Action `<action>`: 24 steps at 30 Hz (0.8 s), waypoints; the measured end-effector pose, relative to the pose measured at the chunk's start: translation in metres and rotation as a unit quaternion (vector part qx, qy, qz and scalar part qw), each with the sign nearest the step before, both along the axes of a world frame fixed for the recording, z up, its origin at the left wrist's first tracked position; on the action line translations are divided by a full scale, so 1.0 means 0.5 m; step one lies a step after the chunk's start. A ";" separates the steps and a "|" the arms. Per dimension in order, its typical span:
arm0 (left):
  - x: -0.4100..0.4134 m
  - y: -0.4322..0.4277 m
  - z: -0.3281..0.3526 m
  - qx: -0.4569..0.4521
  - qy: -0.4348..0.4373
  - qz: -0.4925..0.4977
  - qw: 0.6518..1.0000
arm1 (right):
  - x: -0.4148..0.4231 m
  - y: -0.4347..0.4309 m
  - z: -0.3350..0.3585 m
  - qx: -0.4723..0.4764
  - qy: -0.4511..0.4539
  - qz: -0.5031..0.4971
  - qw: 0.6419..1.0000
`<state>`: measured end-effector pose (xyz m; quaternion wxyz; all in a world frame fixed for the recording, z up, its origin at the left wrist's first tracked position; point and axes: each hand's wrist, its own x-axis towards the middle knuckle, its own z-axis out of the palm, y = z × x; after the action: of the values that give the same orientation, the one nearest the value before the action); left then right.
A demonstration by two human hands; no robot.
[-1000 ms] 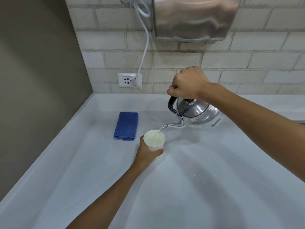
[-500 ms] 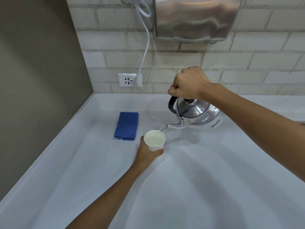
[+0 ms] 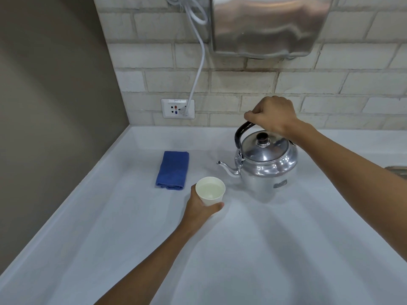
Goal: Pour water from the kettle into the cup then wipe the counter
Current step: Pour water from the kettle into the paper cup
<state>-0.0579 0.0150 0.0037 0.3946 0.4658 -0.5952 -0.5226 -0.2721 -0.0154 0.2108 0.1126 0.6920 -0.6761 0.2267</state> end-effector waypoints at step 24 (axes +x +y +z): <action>0.000 -0.003 -0.001 -0.002 -0.028 0.010 1.000 | -0.012 -0.140 -0.130 0.041 -0.211 -0.115 0.970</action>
<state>-0.0581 0.0136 0.0030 0.3837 0.4854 -0.6022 -0.5045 -0.2782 -0.0854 0.1460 -0.0354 0.5506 -0.7679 0.3254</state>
